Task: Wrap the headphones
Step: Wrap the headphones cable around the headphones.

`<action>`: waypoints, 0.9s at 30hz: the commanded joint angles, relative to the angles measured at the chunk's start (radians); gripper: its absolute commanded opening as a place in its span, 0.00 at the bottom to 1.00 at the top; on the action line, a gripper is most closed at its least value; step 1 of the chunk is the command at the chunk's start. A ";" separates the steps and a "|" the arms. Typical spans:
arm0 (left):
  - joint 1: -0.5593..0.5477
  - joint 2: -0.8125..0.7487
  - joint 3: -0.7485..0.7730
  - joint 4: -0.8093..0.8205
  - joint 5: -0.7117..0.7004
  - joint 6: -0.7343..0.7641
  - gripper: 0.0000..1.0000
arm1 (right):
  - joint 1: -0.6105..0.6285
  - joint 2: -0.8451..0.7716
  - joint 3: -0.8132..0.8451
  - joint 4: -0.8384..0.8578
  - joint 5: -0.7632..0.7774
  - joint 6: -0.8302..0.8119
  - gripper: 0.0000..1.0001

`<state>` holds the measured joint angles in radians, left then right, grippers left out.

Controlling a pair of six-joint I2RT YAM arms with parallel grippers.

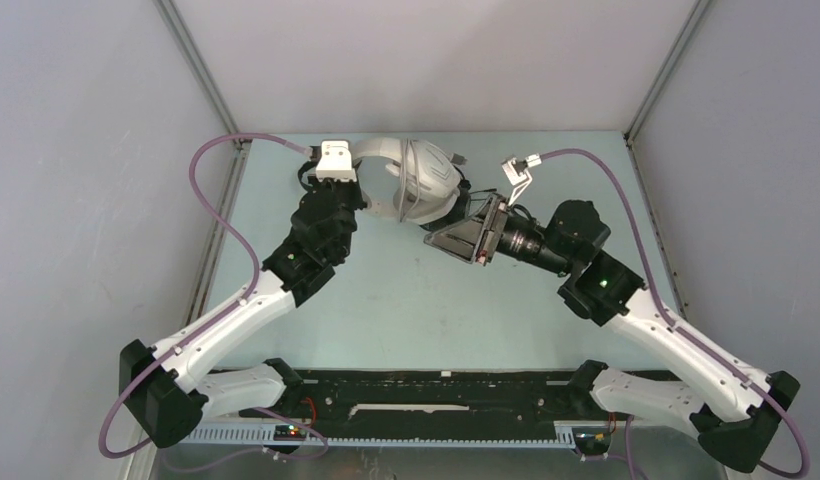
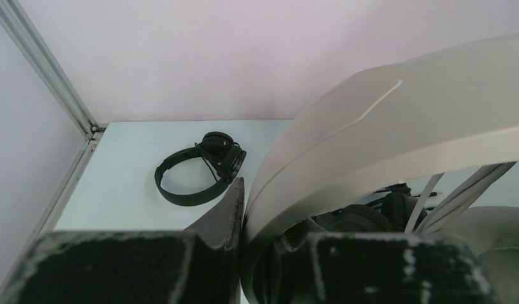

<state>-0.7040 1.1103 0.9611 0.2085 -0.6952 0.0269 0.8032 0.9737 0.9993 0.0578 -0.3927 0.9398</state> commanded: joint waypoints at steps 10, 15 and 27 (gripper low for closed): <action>0.003 -0.080 0.063 -0.081 0.109 -0.054 0.00 | -0.095 -0.101 0.230 -0.326 0.310 -0.633 0.51; 0.004 -0.091 0.169 -0.325 0.229 -0.174 0.00 | -0.209 -0.176 0.093 -0.241 0.155 -0.670 0.52; 0.004 -0.133 0.108 -0.296 0.414 -0.095 0.00 | -0.476 -0.082 0.139 -0.280 -0.308 -0.599 0.56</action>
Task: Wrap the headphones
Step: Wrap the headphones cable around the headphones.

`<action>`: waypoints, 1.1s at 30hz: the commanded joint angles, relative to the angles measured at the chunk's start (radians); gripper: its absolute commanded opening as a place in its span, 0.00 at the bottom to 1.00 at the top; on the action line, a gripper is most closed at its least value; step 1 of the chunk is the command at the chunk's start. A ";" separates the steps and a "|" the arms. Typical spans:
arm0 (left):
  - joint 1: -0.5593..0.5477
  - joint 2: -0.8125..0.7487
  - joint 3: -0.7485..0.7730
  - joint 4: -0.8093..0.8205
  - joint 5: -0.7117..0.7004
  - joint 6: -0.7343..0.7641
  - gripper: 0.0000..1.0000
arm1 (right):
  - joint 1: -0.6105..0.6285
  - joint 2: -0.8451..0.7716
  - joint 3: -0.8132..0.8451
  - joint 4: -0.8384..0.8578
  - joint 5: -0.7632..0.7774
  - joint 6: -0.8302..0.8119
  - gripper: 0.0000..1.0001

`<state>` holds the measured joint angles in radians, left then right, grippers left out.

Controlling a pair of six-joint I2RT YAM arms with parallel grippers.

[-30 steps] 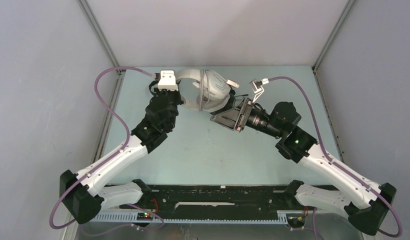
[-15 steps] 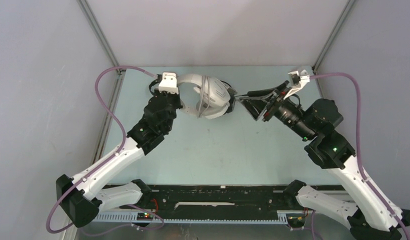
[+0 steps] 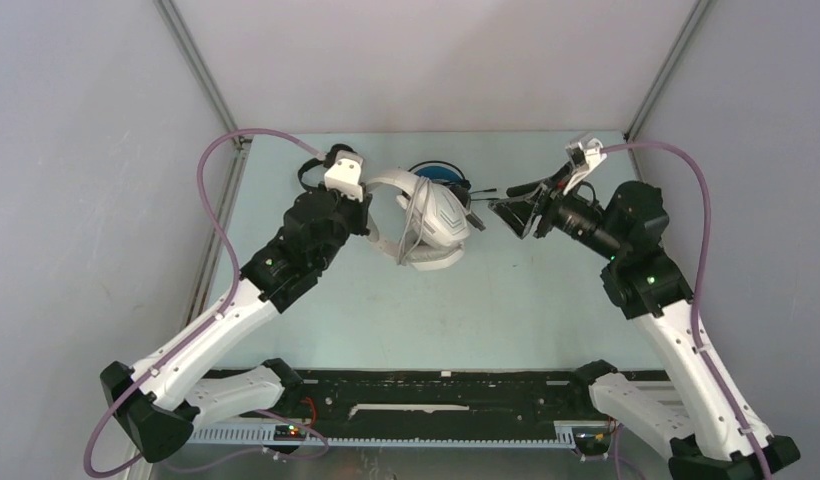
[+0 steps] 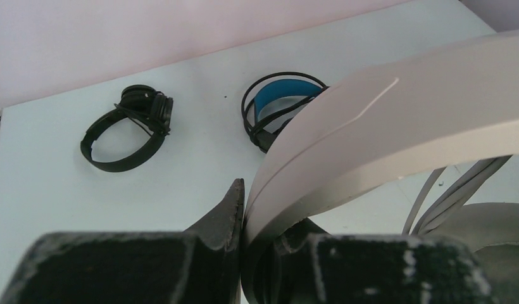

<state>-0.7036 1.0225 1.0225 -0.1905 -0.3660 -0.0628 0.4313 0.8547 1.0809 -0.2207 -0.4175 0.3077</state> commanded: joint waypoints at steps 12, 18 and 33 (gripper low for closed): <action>0.003 -0.050 0.030 0.138 0.154 0.055 0.00 | -0.190 0.171 0.057 0.116 -0.696 0.200 0.56; 0.003 -0.048 0.031 0.136 0.159 0.057 0.00 | -0.156 0.184 0.058 0.059 -0.674 0.129 0.55; 0.003 -0.048 0.036 0.132 0.180 0.060 0.00 | -0.091 0.195 0.105 -0.233 -0.505 -0.186 0.52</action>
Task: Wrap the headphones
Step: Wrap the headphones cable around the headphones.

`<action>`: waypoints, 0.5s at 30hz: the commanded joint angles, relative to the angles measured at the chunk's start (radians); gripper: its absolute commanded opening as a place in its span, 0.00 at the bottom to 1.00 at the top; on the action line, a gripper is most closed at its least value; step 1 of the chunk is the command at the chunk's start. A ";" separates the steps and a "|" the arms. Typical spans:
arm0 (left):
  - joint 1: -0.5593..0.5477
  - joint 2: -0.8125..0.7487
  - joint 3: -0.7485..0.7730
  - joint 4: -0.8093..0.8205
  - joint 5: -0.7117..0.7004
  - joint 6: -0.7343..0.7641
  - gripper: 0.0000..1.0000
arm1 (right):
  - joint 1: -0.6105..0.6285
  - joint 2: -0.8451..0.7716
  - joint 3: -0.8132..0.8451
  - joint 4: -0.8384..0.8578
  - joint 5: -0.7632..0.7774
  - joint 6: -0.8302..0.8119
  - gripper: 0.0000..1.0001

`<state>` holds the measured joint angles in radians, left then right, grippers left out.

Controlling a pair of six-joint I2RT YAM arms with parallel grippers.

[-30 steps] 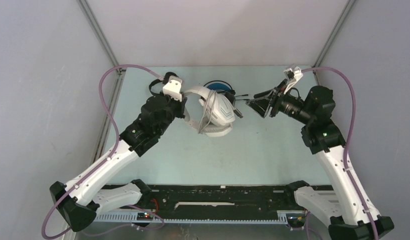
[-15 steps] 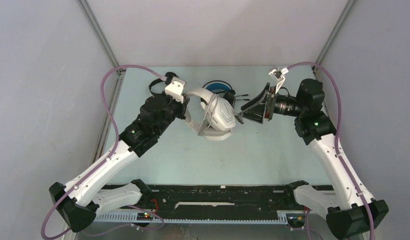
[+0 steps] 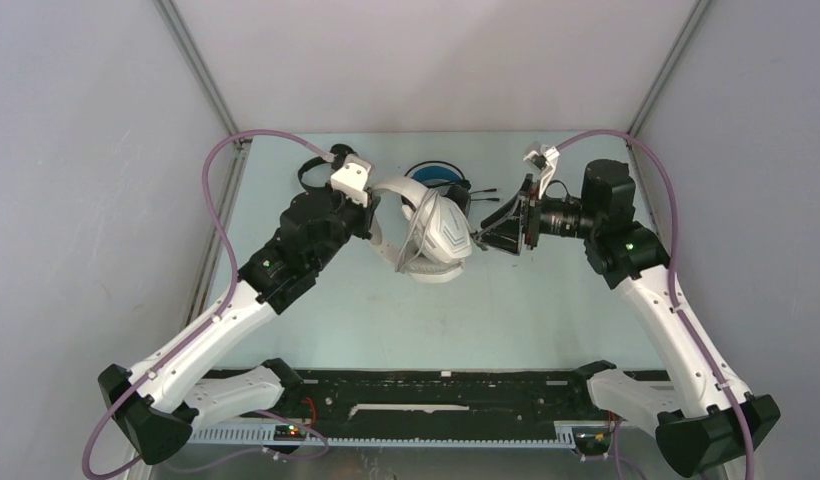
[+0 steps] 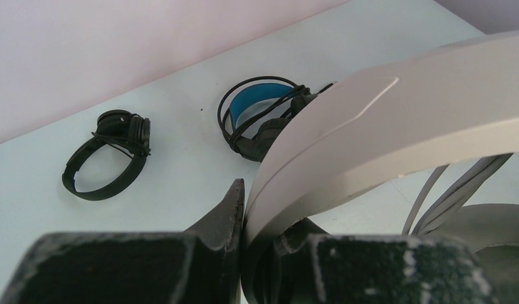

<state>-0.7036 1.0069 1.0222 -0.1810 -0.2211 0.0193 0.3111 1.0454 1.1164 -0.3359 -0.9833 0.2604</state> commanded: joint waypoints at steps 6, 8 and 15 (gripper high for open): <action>0.003 -0.030 0.039 0.119 0.038 -0.021 0.00 | 0.081 0.005 0.074 -0.109 0.098 -0.165 0.52; 0.004 -0.029 0.039 0.120 0.037 -0.021 0.00 | 0.094 0.007 0.079 -0.113 0.120 -0.175 0.52; 0.003 -0.035 0.040 0.114 0.036 -0.021 0.00 | 0.135 0.012 0.091 -0.146 0.185 -0.232 0.48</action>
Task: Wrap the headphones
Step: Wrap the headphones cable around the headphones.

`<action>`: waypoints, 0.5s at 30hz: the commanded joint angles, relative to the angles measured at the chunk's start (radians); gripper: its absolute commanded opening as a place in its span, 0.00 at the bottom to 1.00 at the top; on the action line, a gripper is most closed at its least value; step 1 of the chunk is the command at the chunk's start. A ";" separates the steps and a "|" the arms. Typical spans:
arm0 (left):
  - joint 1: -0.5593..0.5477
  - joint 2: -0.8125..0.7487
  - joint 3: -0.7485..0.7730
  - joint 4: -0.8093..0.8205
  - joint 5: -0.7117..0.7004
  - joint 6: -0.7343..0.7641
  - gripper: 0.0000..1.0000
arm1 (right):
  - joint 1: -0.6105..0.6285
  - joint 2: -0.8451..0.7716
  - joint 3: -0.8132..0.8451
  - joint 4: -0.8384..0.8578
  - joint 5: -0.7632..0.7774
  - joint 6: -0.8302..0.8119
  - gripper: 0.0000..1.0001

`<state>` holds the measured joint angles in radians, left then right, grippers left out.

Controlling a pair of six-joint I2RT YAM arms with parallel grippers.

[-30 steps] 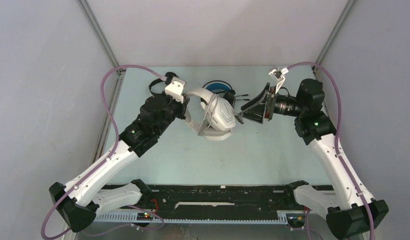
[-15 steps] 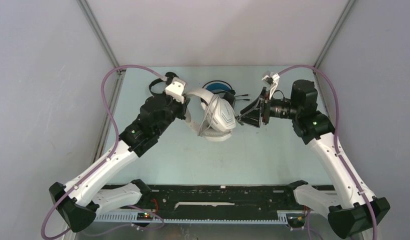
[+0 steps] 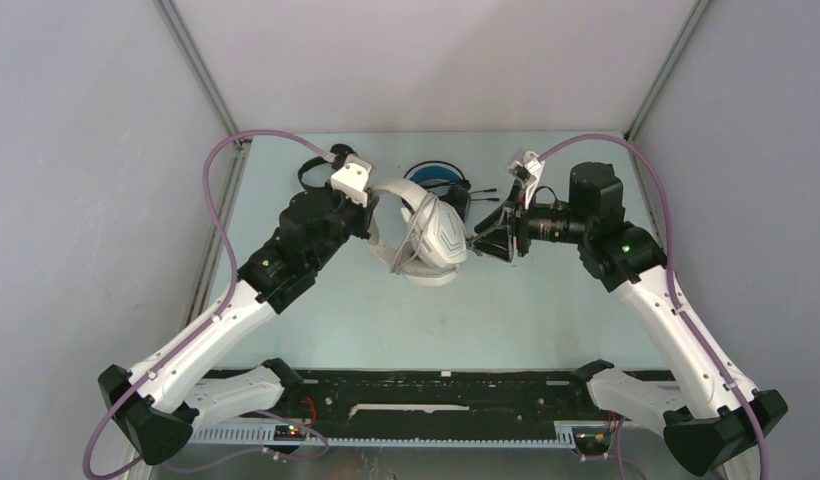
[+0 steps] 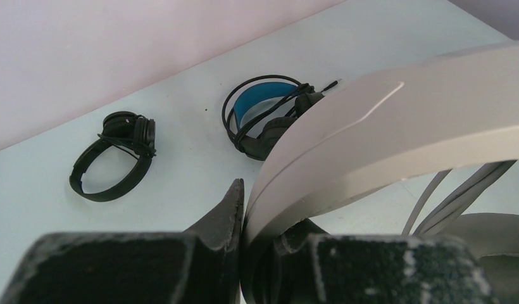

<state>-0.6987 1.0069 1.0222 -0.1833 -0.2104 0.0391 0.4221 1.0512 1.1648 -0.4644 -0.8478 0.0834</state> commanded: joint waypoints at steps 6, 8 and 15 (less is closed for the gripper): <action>-0.001 -0.037 0.041 0.103 0.030 0.001 0.00 | 0.066 0.012 0.073 -0.123 0.118 -0.154 0.49; -0.002 -0.036 0.045 0.096 0.033 0.007 0.00 | 0.076 0.012 0.080 -0.150 0.141 -0.176 0.50; -0.002 -0.031 0.051 0.088 0.036 0.013 0.00 | 0.116 0.014 0.082 -0.162 0.206 -0.205 0.50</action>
<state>-0.6979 1.0069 1.0222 -0.1982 -0.2054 0.0883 0.5102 1.0584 1.2068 -0.6186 -0.6971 -0.0807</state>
